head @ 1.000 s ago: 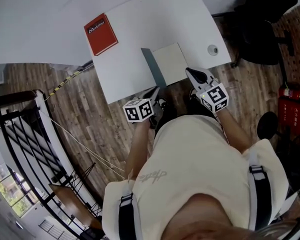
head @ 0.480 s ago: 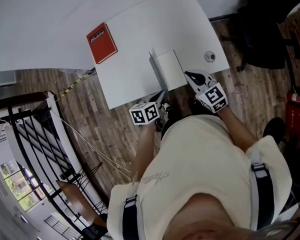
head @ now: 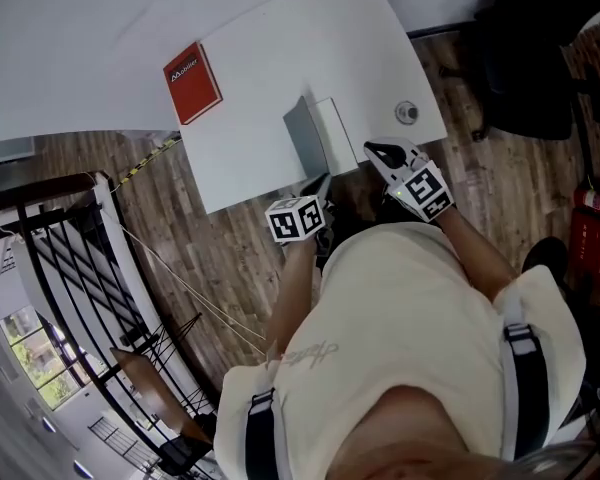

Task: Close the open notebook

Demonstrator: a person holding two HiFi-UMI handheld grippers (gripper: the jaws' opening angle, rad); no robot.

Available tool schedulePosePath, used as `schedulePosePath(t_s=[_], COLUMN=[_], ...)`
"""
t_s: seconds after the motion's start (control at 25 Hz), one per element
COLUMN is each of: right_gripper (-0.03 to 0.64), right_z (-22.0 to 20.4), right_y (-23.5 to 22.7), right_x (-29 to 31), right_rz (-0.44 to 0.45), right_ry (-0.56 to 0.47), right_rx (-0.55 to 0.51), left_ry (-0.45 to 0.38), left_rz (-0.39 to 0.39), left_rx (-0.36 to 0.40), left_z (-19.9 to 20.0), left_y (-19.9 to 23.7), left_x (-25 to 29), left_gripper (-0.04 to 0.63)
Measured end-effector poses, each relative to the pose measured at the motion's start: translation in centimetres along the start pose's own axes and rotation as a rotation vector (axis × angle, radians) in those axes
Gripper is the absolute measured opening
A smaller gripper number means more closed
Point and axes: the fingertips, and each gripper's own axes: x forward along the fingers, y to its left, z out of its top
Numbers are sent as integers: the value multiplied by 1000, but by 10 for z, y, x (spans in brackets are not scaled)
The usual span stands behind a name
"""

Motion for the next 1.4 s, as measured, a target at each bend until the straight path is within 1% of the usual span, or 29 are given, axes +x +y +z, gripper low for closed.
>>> schedulePosePath(t_s=[0.08,0.32,0.44,0.68,0.92,1.2,1.4], right_gripper=[6,6,6,6,6,6,6], right_z=[-1,-4,-10,-21,-29,-32,-38], right_y=[-2,-15,-20,-22,-19,-6,6], right_x=[-3,-10,-14,-27,-33,-27,-19], right_rz=[0,-5,-18,-36,-41,-22,-2], right_ry=[4,-7,1,2,4,11,28], right_rx=[-2,35,45,81,99,117,104], left_ry=[11,96,122,137,118,114,92], left_rz=[21,90,104,88,89,132,131], left_rx=[19,142,175,179,177,134,113], left_z=[-3,-6,-9,-21,-22,-33,-42], left_y=[-2,-9,-12,-27,-31,-12,-3], left_x=[3,18,20,22,16,-9,-22], left_gripper=[25,26,26,26,26,26,25])
